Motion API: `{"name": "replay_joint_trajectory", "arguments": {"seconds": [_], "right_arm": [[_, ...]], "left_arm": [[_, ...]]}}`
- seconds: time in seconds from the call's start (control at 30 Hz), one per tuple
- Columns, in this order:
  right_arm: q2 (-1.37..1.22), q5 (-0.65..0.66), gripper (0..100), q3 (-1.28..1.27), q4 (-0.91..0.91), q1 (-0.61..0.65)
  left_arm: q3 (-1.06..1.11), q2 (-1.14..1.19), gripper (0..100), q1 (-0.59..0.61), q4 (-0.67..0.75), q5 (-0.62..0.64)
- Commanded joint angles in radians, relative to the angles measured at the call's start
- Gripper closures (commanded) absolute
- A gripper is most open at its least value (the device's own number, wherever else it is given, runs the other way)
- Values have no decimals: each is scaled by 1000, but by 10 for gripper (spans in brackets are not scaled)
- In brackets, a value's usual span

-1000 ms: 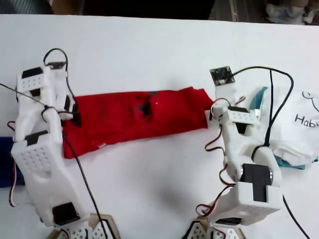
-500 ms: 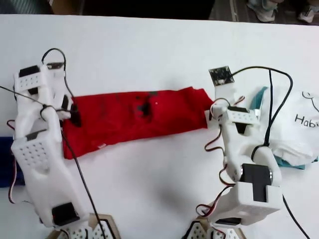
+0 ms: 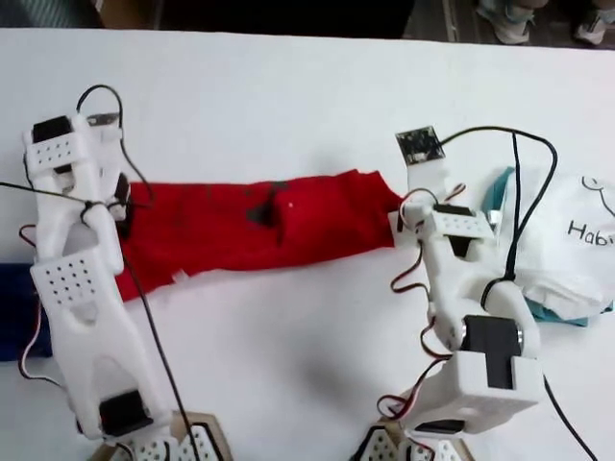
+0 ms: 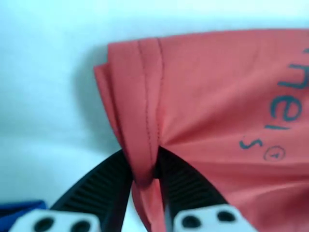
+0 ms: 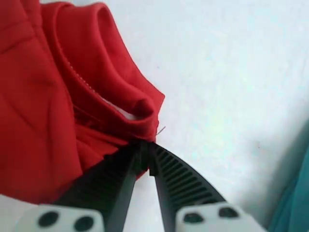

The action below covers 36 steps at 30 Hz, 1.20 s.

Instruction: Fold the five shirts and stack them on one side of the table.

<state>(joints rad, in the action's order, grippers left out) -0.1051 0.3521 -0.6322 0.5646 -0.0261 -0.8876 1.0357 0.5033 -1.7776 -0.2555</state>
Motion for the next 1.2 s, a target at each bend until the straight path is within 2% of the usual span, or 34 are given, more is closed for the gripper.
{"name": "replay_joint_trajectory", "arguments": {"seconds": [0.0, 0.1, 0.23, 0.3, 0.4, 0.57, 0.83, 1.03, 1.17], "right_arm": [[44, 2, 974, 2, -18, 2], [44, 2, 974, 2, -18, 2], [44, 2, 974, 2, -18, 2], [45, 3, 974, 2, -18, 1], [88, 0, 974, -2, 5, 7], [383, 0, 974, -44, 156, -8], [865, 0, 974, -245, 151, -35], [938, 9, 974, -391, 13, -45], [937, 9, 974, -400, -2, -47]], "left_arm": [[1, -58, 972, 63, -11, -48], [84, -84, 941, 32, -11, -103], [143, -130, 816, 38, -11, -114], [159, -183, 786, 57, -11, -137], [206, -269, 786, 71, -11, -157], [321, -339, 786, 69, -9, -170], [455, -339, 786, 77, 64, -178], [455, -336, 784, 78, 80, -183], [456, -336, 783, 69, 80, -176]]}}
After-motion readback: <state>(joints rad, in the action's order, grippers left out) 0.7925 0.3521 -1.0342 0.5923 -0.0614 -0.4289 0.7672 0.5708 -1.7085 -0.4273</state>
